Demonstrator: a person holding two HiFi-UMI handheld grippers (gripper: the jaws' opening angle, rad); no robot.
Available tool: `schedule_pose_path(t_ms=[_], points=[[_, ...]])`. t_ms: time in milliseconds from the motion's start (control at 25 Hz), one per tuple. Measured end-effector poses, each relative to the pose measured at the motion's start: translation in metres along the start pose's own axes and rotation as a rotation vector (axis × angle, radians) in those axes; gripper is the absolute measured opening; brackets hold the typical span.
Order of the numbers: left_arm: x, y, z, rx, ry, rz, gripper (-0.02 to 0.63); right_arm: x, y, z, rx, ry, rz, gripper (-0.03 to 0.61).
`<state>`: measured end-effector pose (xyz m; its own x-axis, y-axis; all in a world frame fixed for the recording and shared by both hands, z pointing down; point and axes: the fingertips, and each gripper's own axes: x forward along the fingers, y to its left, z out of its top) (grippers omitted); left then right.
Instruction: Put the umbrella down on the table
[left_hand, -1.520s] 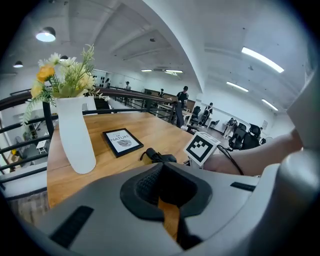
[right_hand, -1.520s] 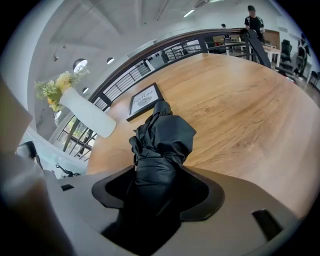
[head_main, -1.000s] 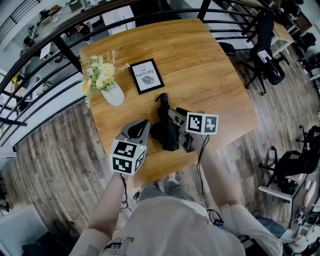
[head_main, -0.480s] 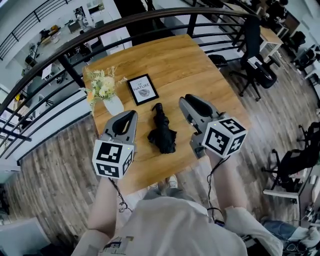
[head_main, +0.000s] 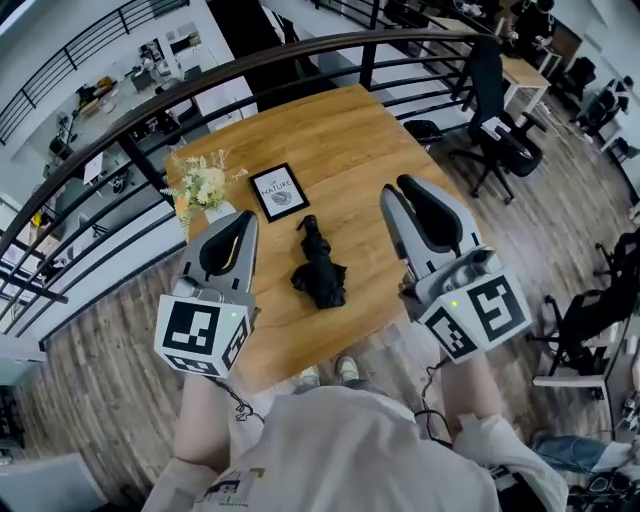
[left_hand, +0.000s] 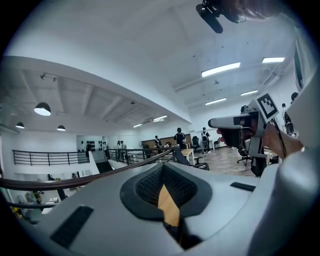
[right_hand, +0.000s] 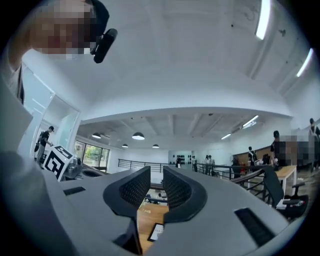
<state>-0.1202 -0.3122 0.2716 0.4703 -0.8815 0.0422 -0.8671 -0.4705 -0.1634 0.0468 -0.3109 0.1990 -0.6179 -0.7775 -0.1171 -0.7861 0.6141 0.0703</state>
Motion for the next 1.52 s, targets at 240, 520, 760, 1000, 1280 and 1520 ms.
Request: schedule_pose_path(t_ms=[240, 520, 760, 1000, 1280, 1520], points=[[-0.024, -0.009, 0.033, 0.053, -0.061, 0.014, 0.017, -0.031, 0.014, 0.016, -0.072, -0.017, -0.008, 0.098], [-0.037, -0.02, 0.039, 0.095, -0.077, 0.023, 0.017, -0.05, 0.018, 0.018, -0.083, -0.029, -0.03, 0.078], [-0.042, -0.038, 0.022, 0.095, -0.038, -0.009, 0.017, -0.062, 0.027, 0.0, -0.064, 0.003, -0.019, 0.055], [-0.046, -0.041, -0.004, 0.059, 0.017, -0.007, 0.017, -0.065, 0.03, -0.031, -0.024, 0.058, -0.015, 0.043], [-0.056, -0.047, -0.031, 0.042, 0.078, -0.004, 0.017, -0.063, 0.036, -0.056, -0.029, 0.12, 0.011, 0.035], [-0.064, -0.049, -0.033, -0.004, 0.083, -0.004, 0.017, -0.062, 0.035, -0.058, -0.016, 0.128, 0.028, 0.034]])
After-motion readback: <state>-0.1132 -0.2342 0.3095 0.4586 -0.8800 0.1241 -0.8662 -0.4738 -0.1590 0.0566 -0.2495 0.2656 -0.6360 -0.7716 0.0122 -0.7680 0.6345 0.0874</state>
